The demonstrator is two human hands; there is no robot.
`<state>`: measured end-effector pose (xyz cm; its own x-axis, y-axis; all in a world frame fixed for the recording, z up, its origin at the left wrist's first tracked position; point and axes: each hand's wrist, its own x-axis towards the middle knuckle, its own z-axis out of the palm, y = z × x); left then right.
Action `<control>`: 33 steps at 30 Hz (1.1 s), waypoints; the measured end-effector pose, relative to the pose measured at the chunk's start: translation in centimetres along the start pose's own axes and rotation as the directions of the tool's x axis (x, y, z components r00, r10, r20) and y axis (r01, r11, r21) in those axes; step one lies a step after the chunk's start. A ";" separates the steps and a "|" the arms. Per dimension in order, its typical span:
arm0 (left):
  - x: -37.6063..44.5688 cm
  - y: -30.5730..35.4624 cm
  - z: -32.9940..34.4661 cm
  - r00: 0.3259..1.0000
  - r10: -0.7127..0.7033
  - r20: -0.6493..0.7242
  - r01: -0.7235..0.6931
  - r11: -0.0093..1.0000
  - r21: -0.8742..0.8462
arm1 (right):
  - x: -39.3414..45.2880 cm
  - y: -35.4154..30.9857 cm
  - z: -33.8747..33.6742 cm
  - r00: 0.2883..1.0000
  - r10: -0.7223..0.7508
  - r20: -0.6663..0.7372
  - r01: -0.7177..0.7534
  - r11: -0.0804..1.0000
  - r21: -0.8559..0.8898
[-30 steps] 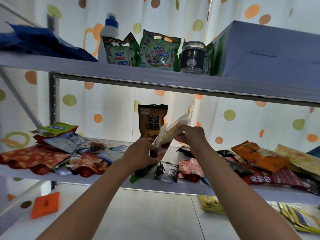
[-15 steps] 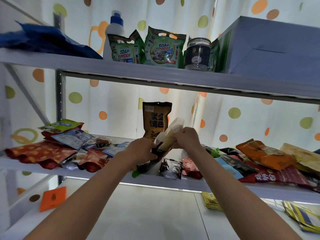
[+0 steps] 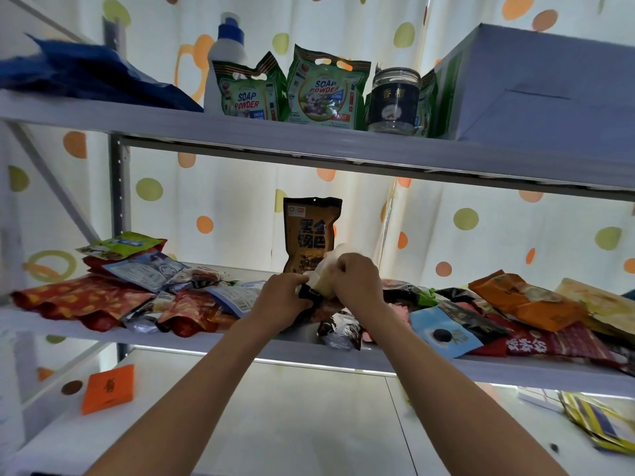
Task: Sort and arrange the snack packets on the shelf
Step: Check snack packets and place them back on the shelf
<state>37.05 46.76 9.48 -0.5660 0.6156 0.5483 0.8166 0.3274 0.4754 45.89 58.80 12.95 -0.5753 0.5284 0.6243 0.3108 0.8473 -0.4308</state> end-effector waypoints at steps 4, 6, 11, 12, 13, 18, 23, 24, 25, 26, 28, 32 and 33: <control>0.7 0.4 0.1 0.996 -0.034 -0.086 0.022 0.990 -0.137 | -0.3 -0.4 0.7 0.971 0.135 -0.196 -0.084 0.966 0.245; 1.0 0.4 -0.1 0.987 -0.067 -0.147 0.029 0.969 -0.245 | -0.3 0.0 0.7 0.991 0.077 -0.105 -0.053 0.976 0.213; 1.2 0.1 0.4 0.988 -0.031 -0.151 -0.013 0.959 -0.283 | 1.2 2.2 -0.2 0.976 -0.025 0.216 0.019 0.999 0.030; 1.3 -0.2 0.4 0.985 -0.050 -0.166 -0.006 0.947 -0.322 | 1.4 2.3 -0.4 0.957 -0.044 0.288 0.034 0.999 0.042; 1.4 -0.4 0.5 0.981 -0.075 -0.179 0.005 0.932 -0.363 | 1.5 2.4 -0.5 0.938 -0.058 0.341 0.032 0.996 0.082; 1.8 -2.5 1.1 0.957 -0.235 -0.167 0.095 0.804 -0.587 | 1.7 4.5 -0.7 0.988 0.111 0.109 -0.131 0.972 0.195; 2.0 -3.8 1.0 0.964 -0.239 -0.120 0.106 0.755 -0.647 | 1.0 5.5 0.6 0.865 0.279 0.416 -0.493 0.622 0.608; 2.0 -4.0 0.9 0.966 -0.232 -0.112 0.106 0.754 -0.648 | 1.0 5.2 0.6 0.857 0.307 0.415 -0.516 0.544 0.662; 1.9 -4.1 0.9 0.969 -0.225 -0.104 0.105 0.755 -0.648 | 1.1 5.1 0.6 0.839 0.337 0.426 -0.541 0.443 0.715; 1.8 -4.1 0.9 0.970 -0.220 -0.099 0.105 0.756 -0.646 | 1.2 5.0 0.7 0.819 0.364 0.444 -0.564 0.370 0.738; 1.5 -4.0 0.7 0.972 -0.213 -0.102 0.103 0.769 -0.630 | 1.3 4.8 0.7 0.800 0.393 0.453 -0.588 0.371 0.718; 0.9 -4.5 0.3 0.964 -0.236 -0.119 0.103 0.750 -0.654 | 0.5 4.9 0.6 0.756 0.328 0.566 -0.647 0.245 0.722; 0.8 -4.7 0.1 0.962 -0.245 -0.122 0.099 0.725 -0.682 | 0.3 5.0 0.7 0.747 0.292 0.597 -0.658 0.199 0.726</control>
<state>32.79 45.82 7.62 -0.7584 0.4248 0.4945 0.4591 -0.1905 0.8677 46.77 63.19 10.55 -0.7905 0.6105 -0.0484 -0.1094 -0.2185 -0.9697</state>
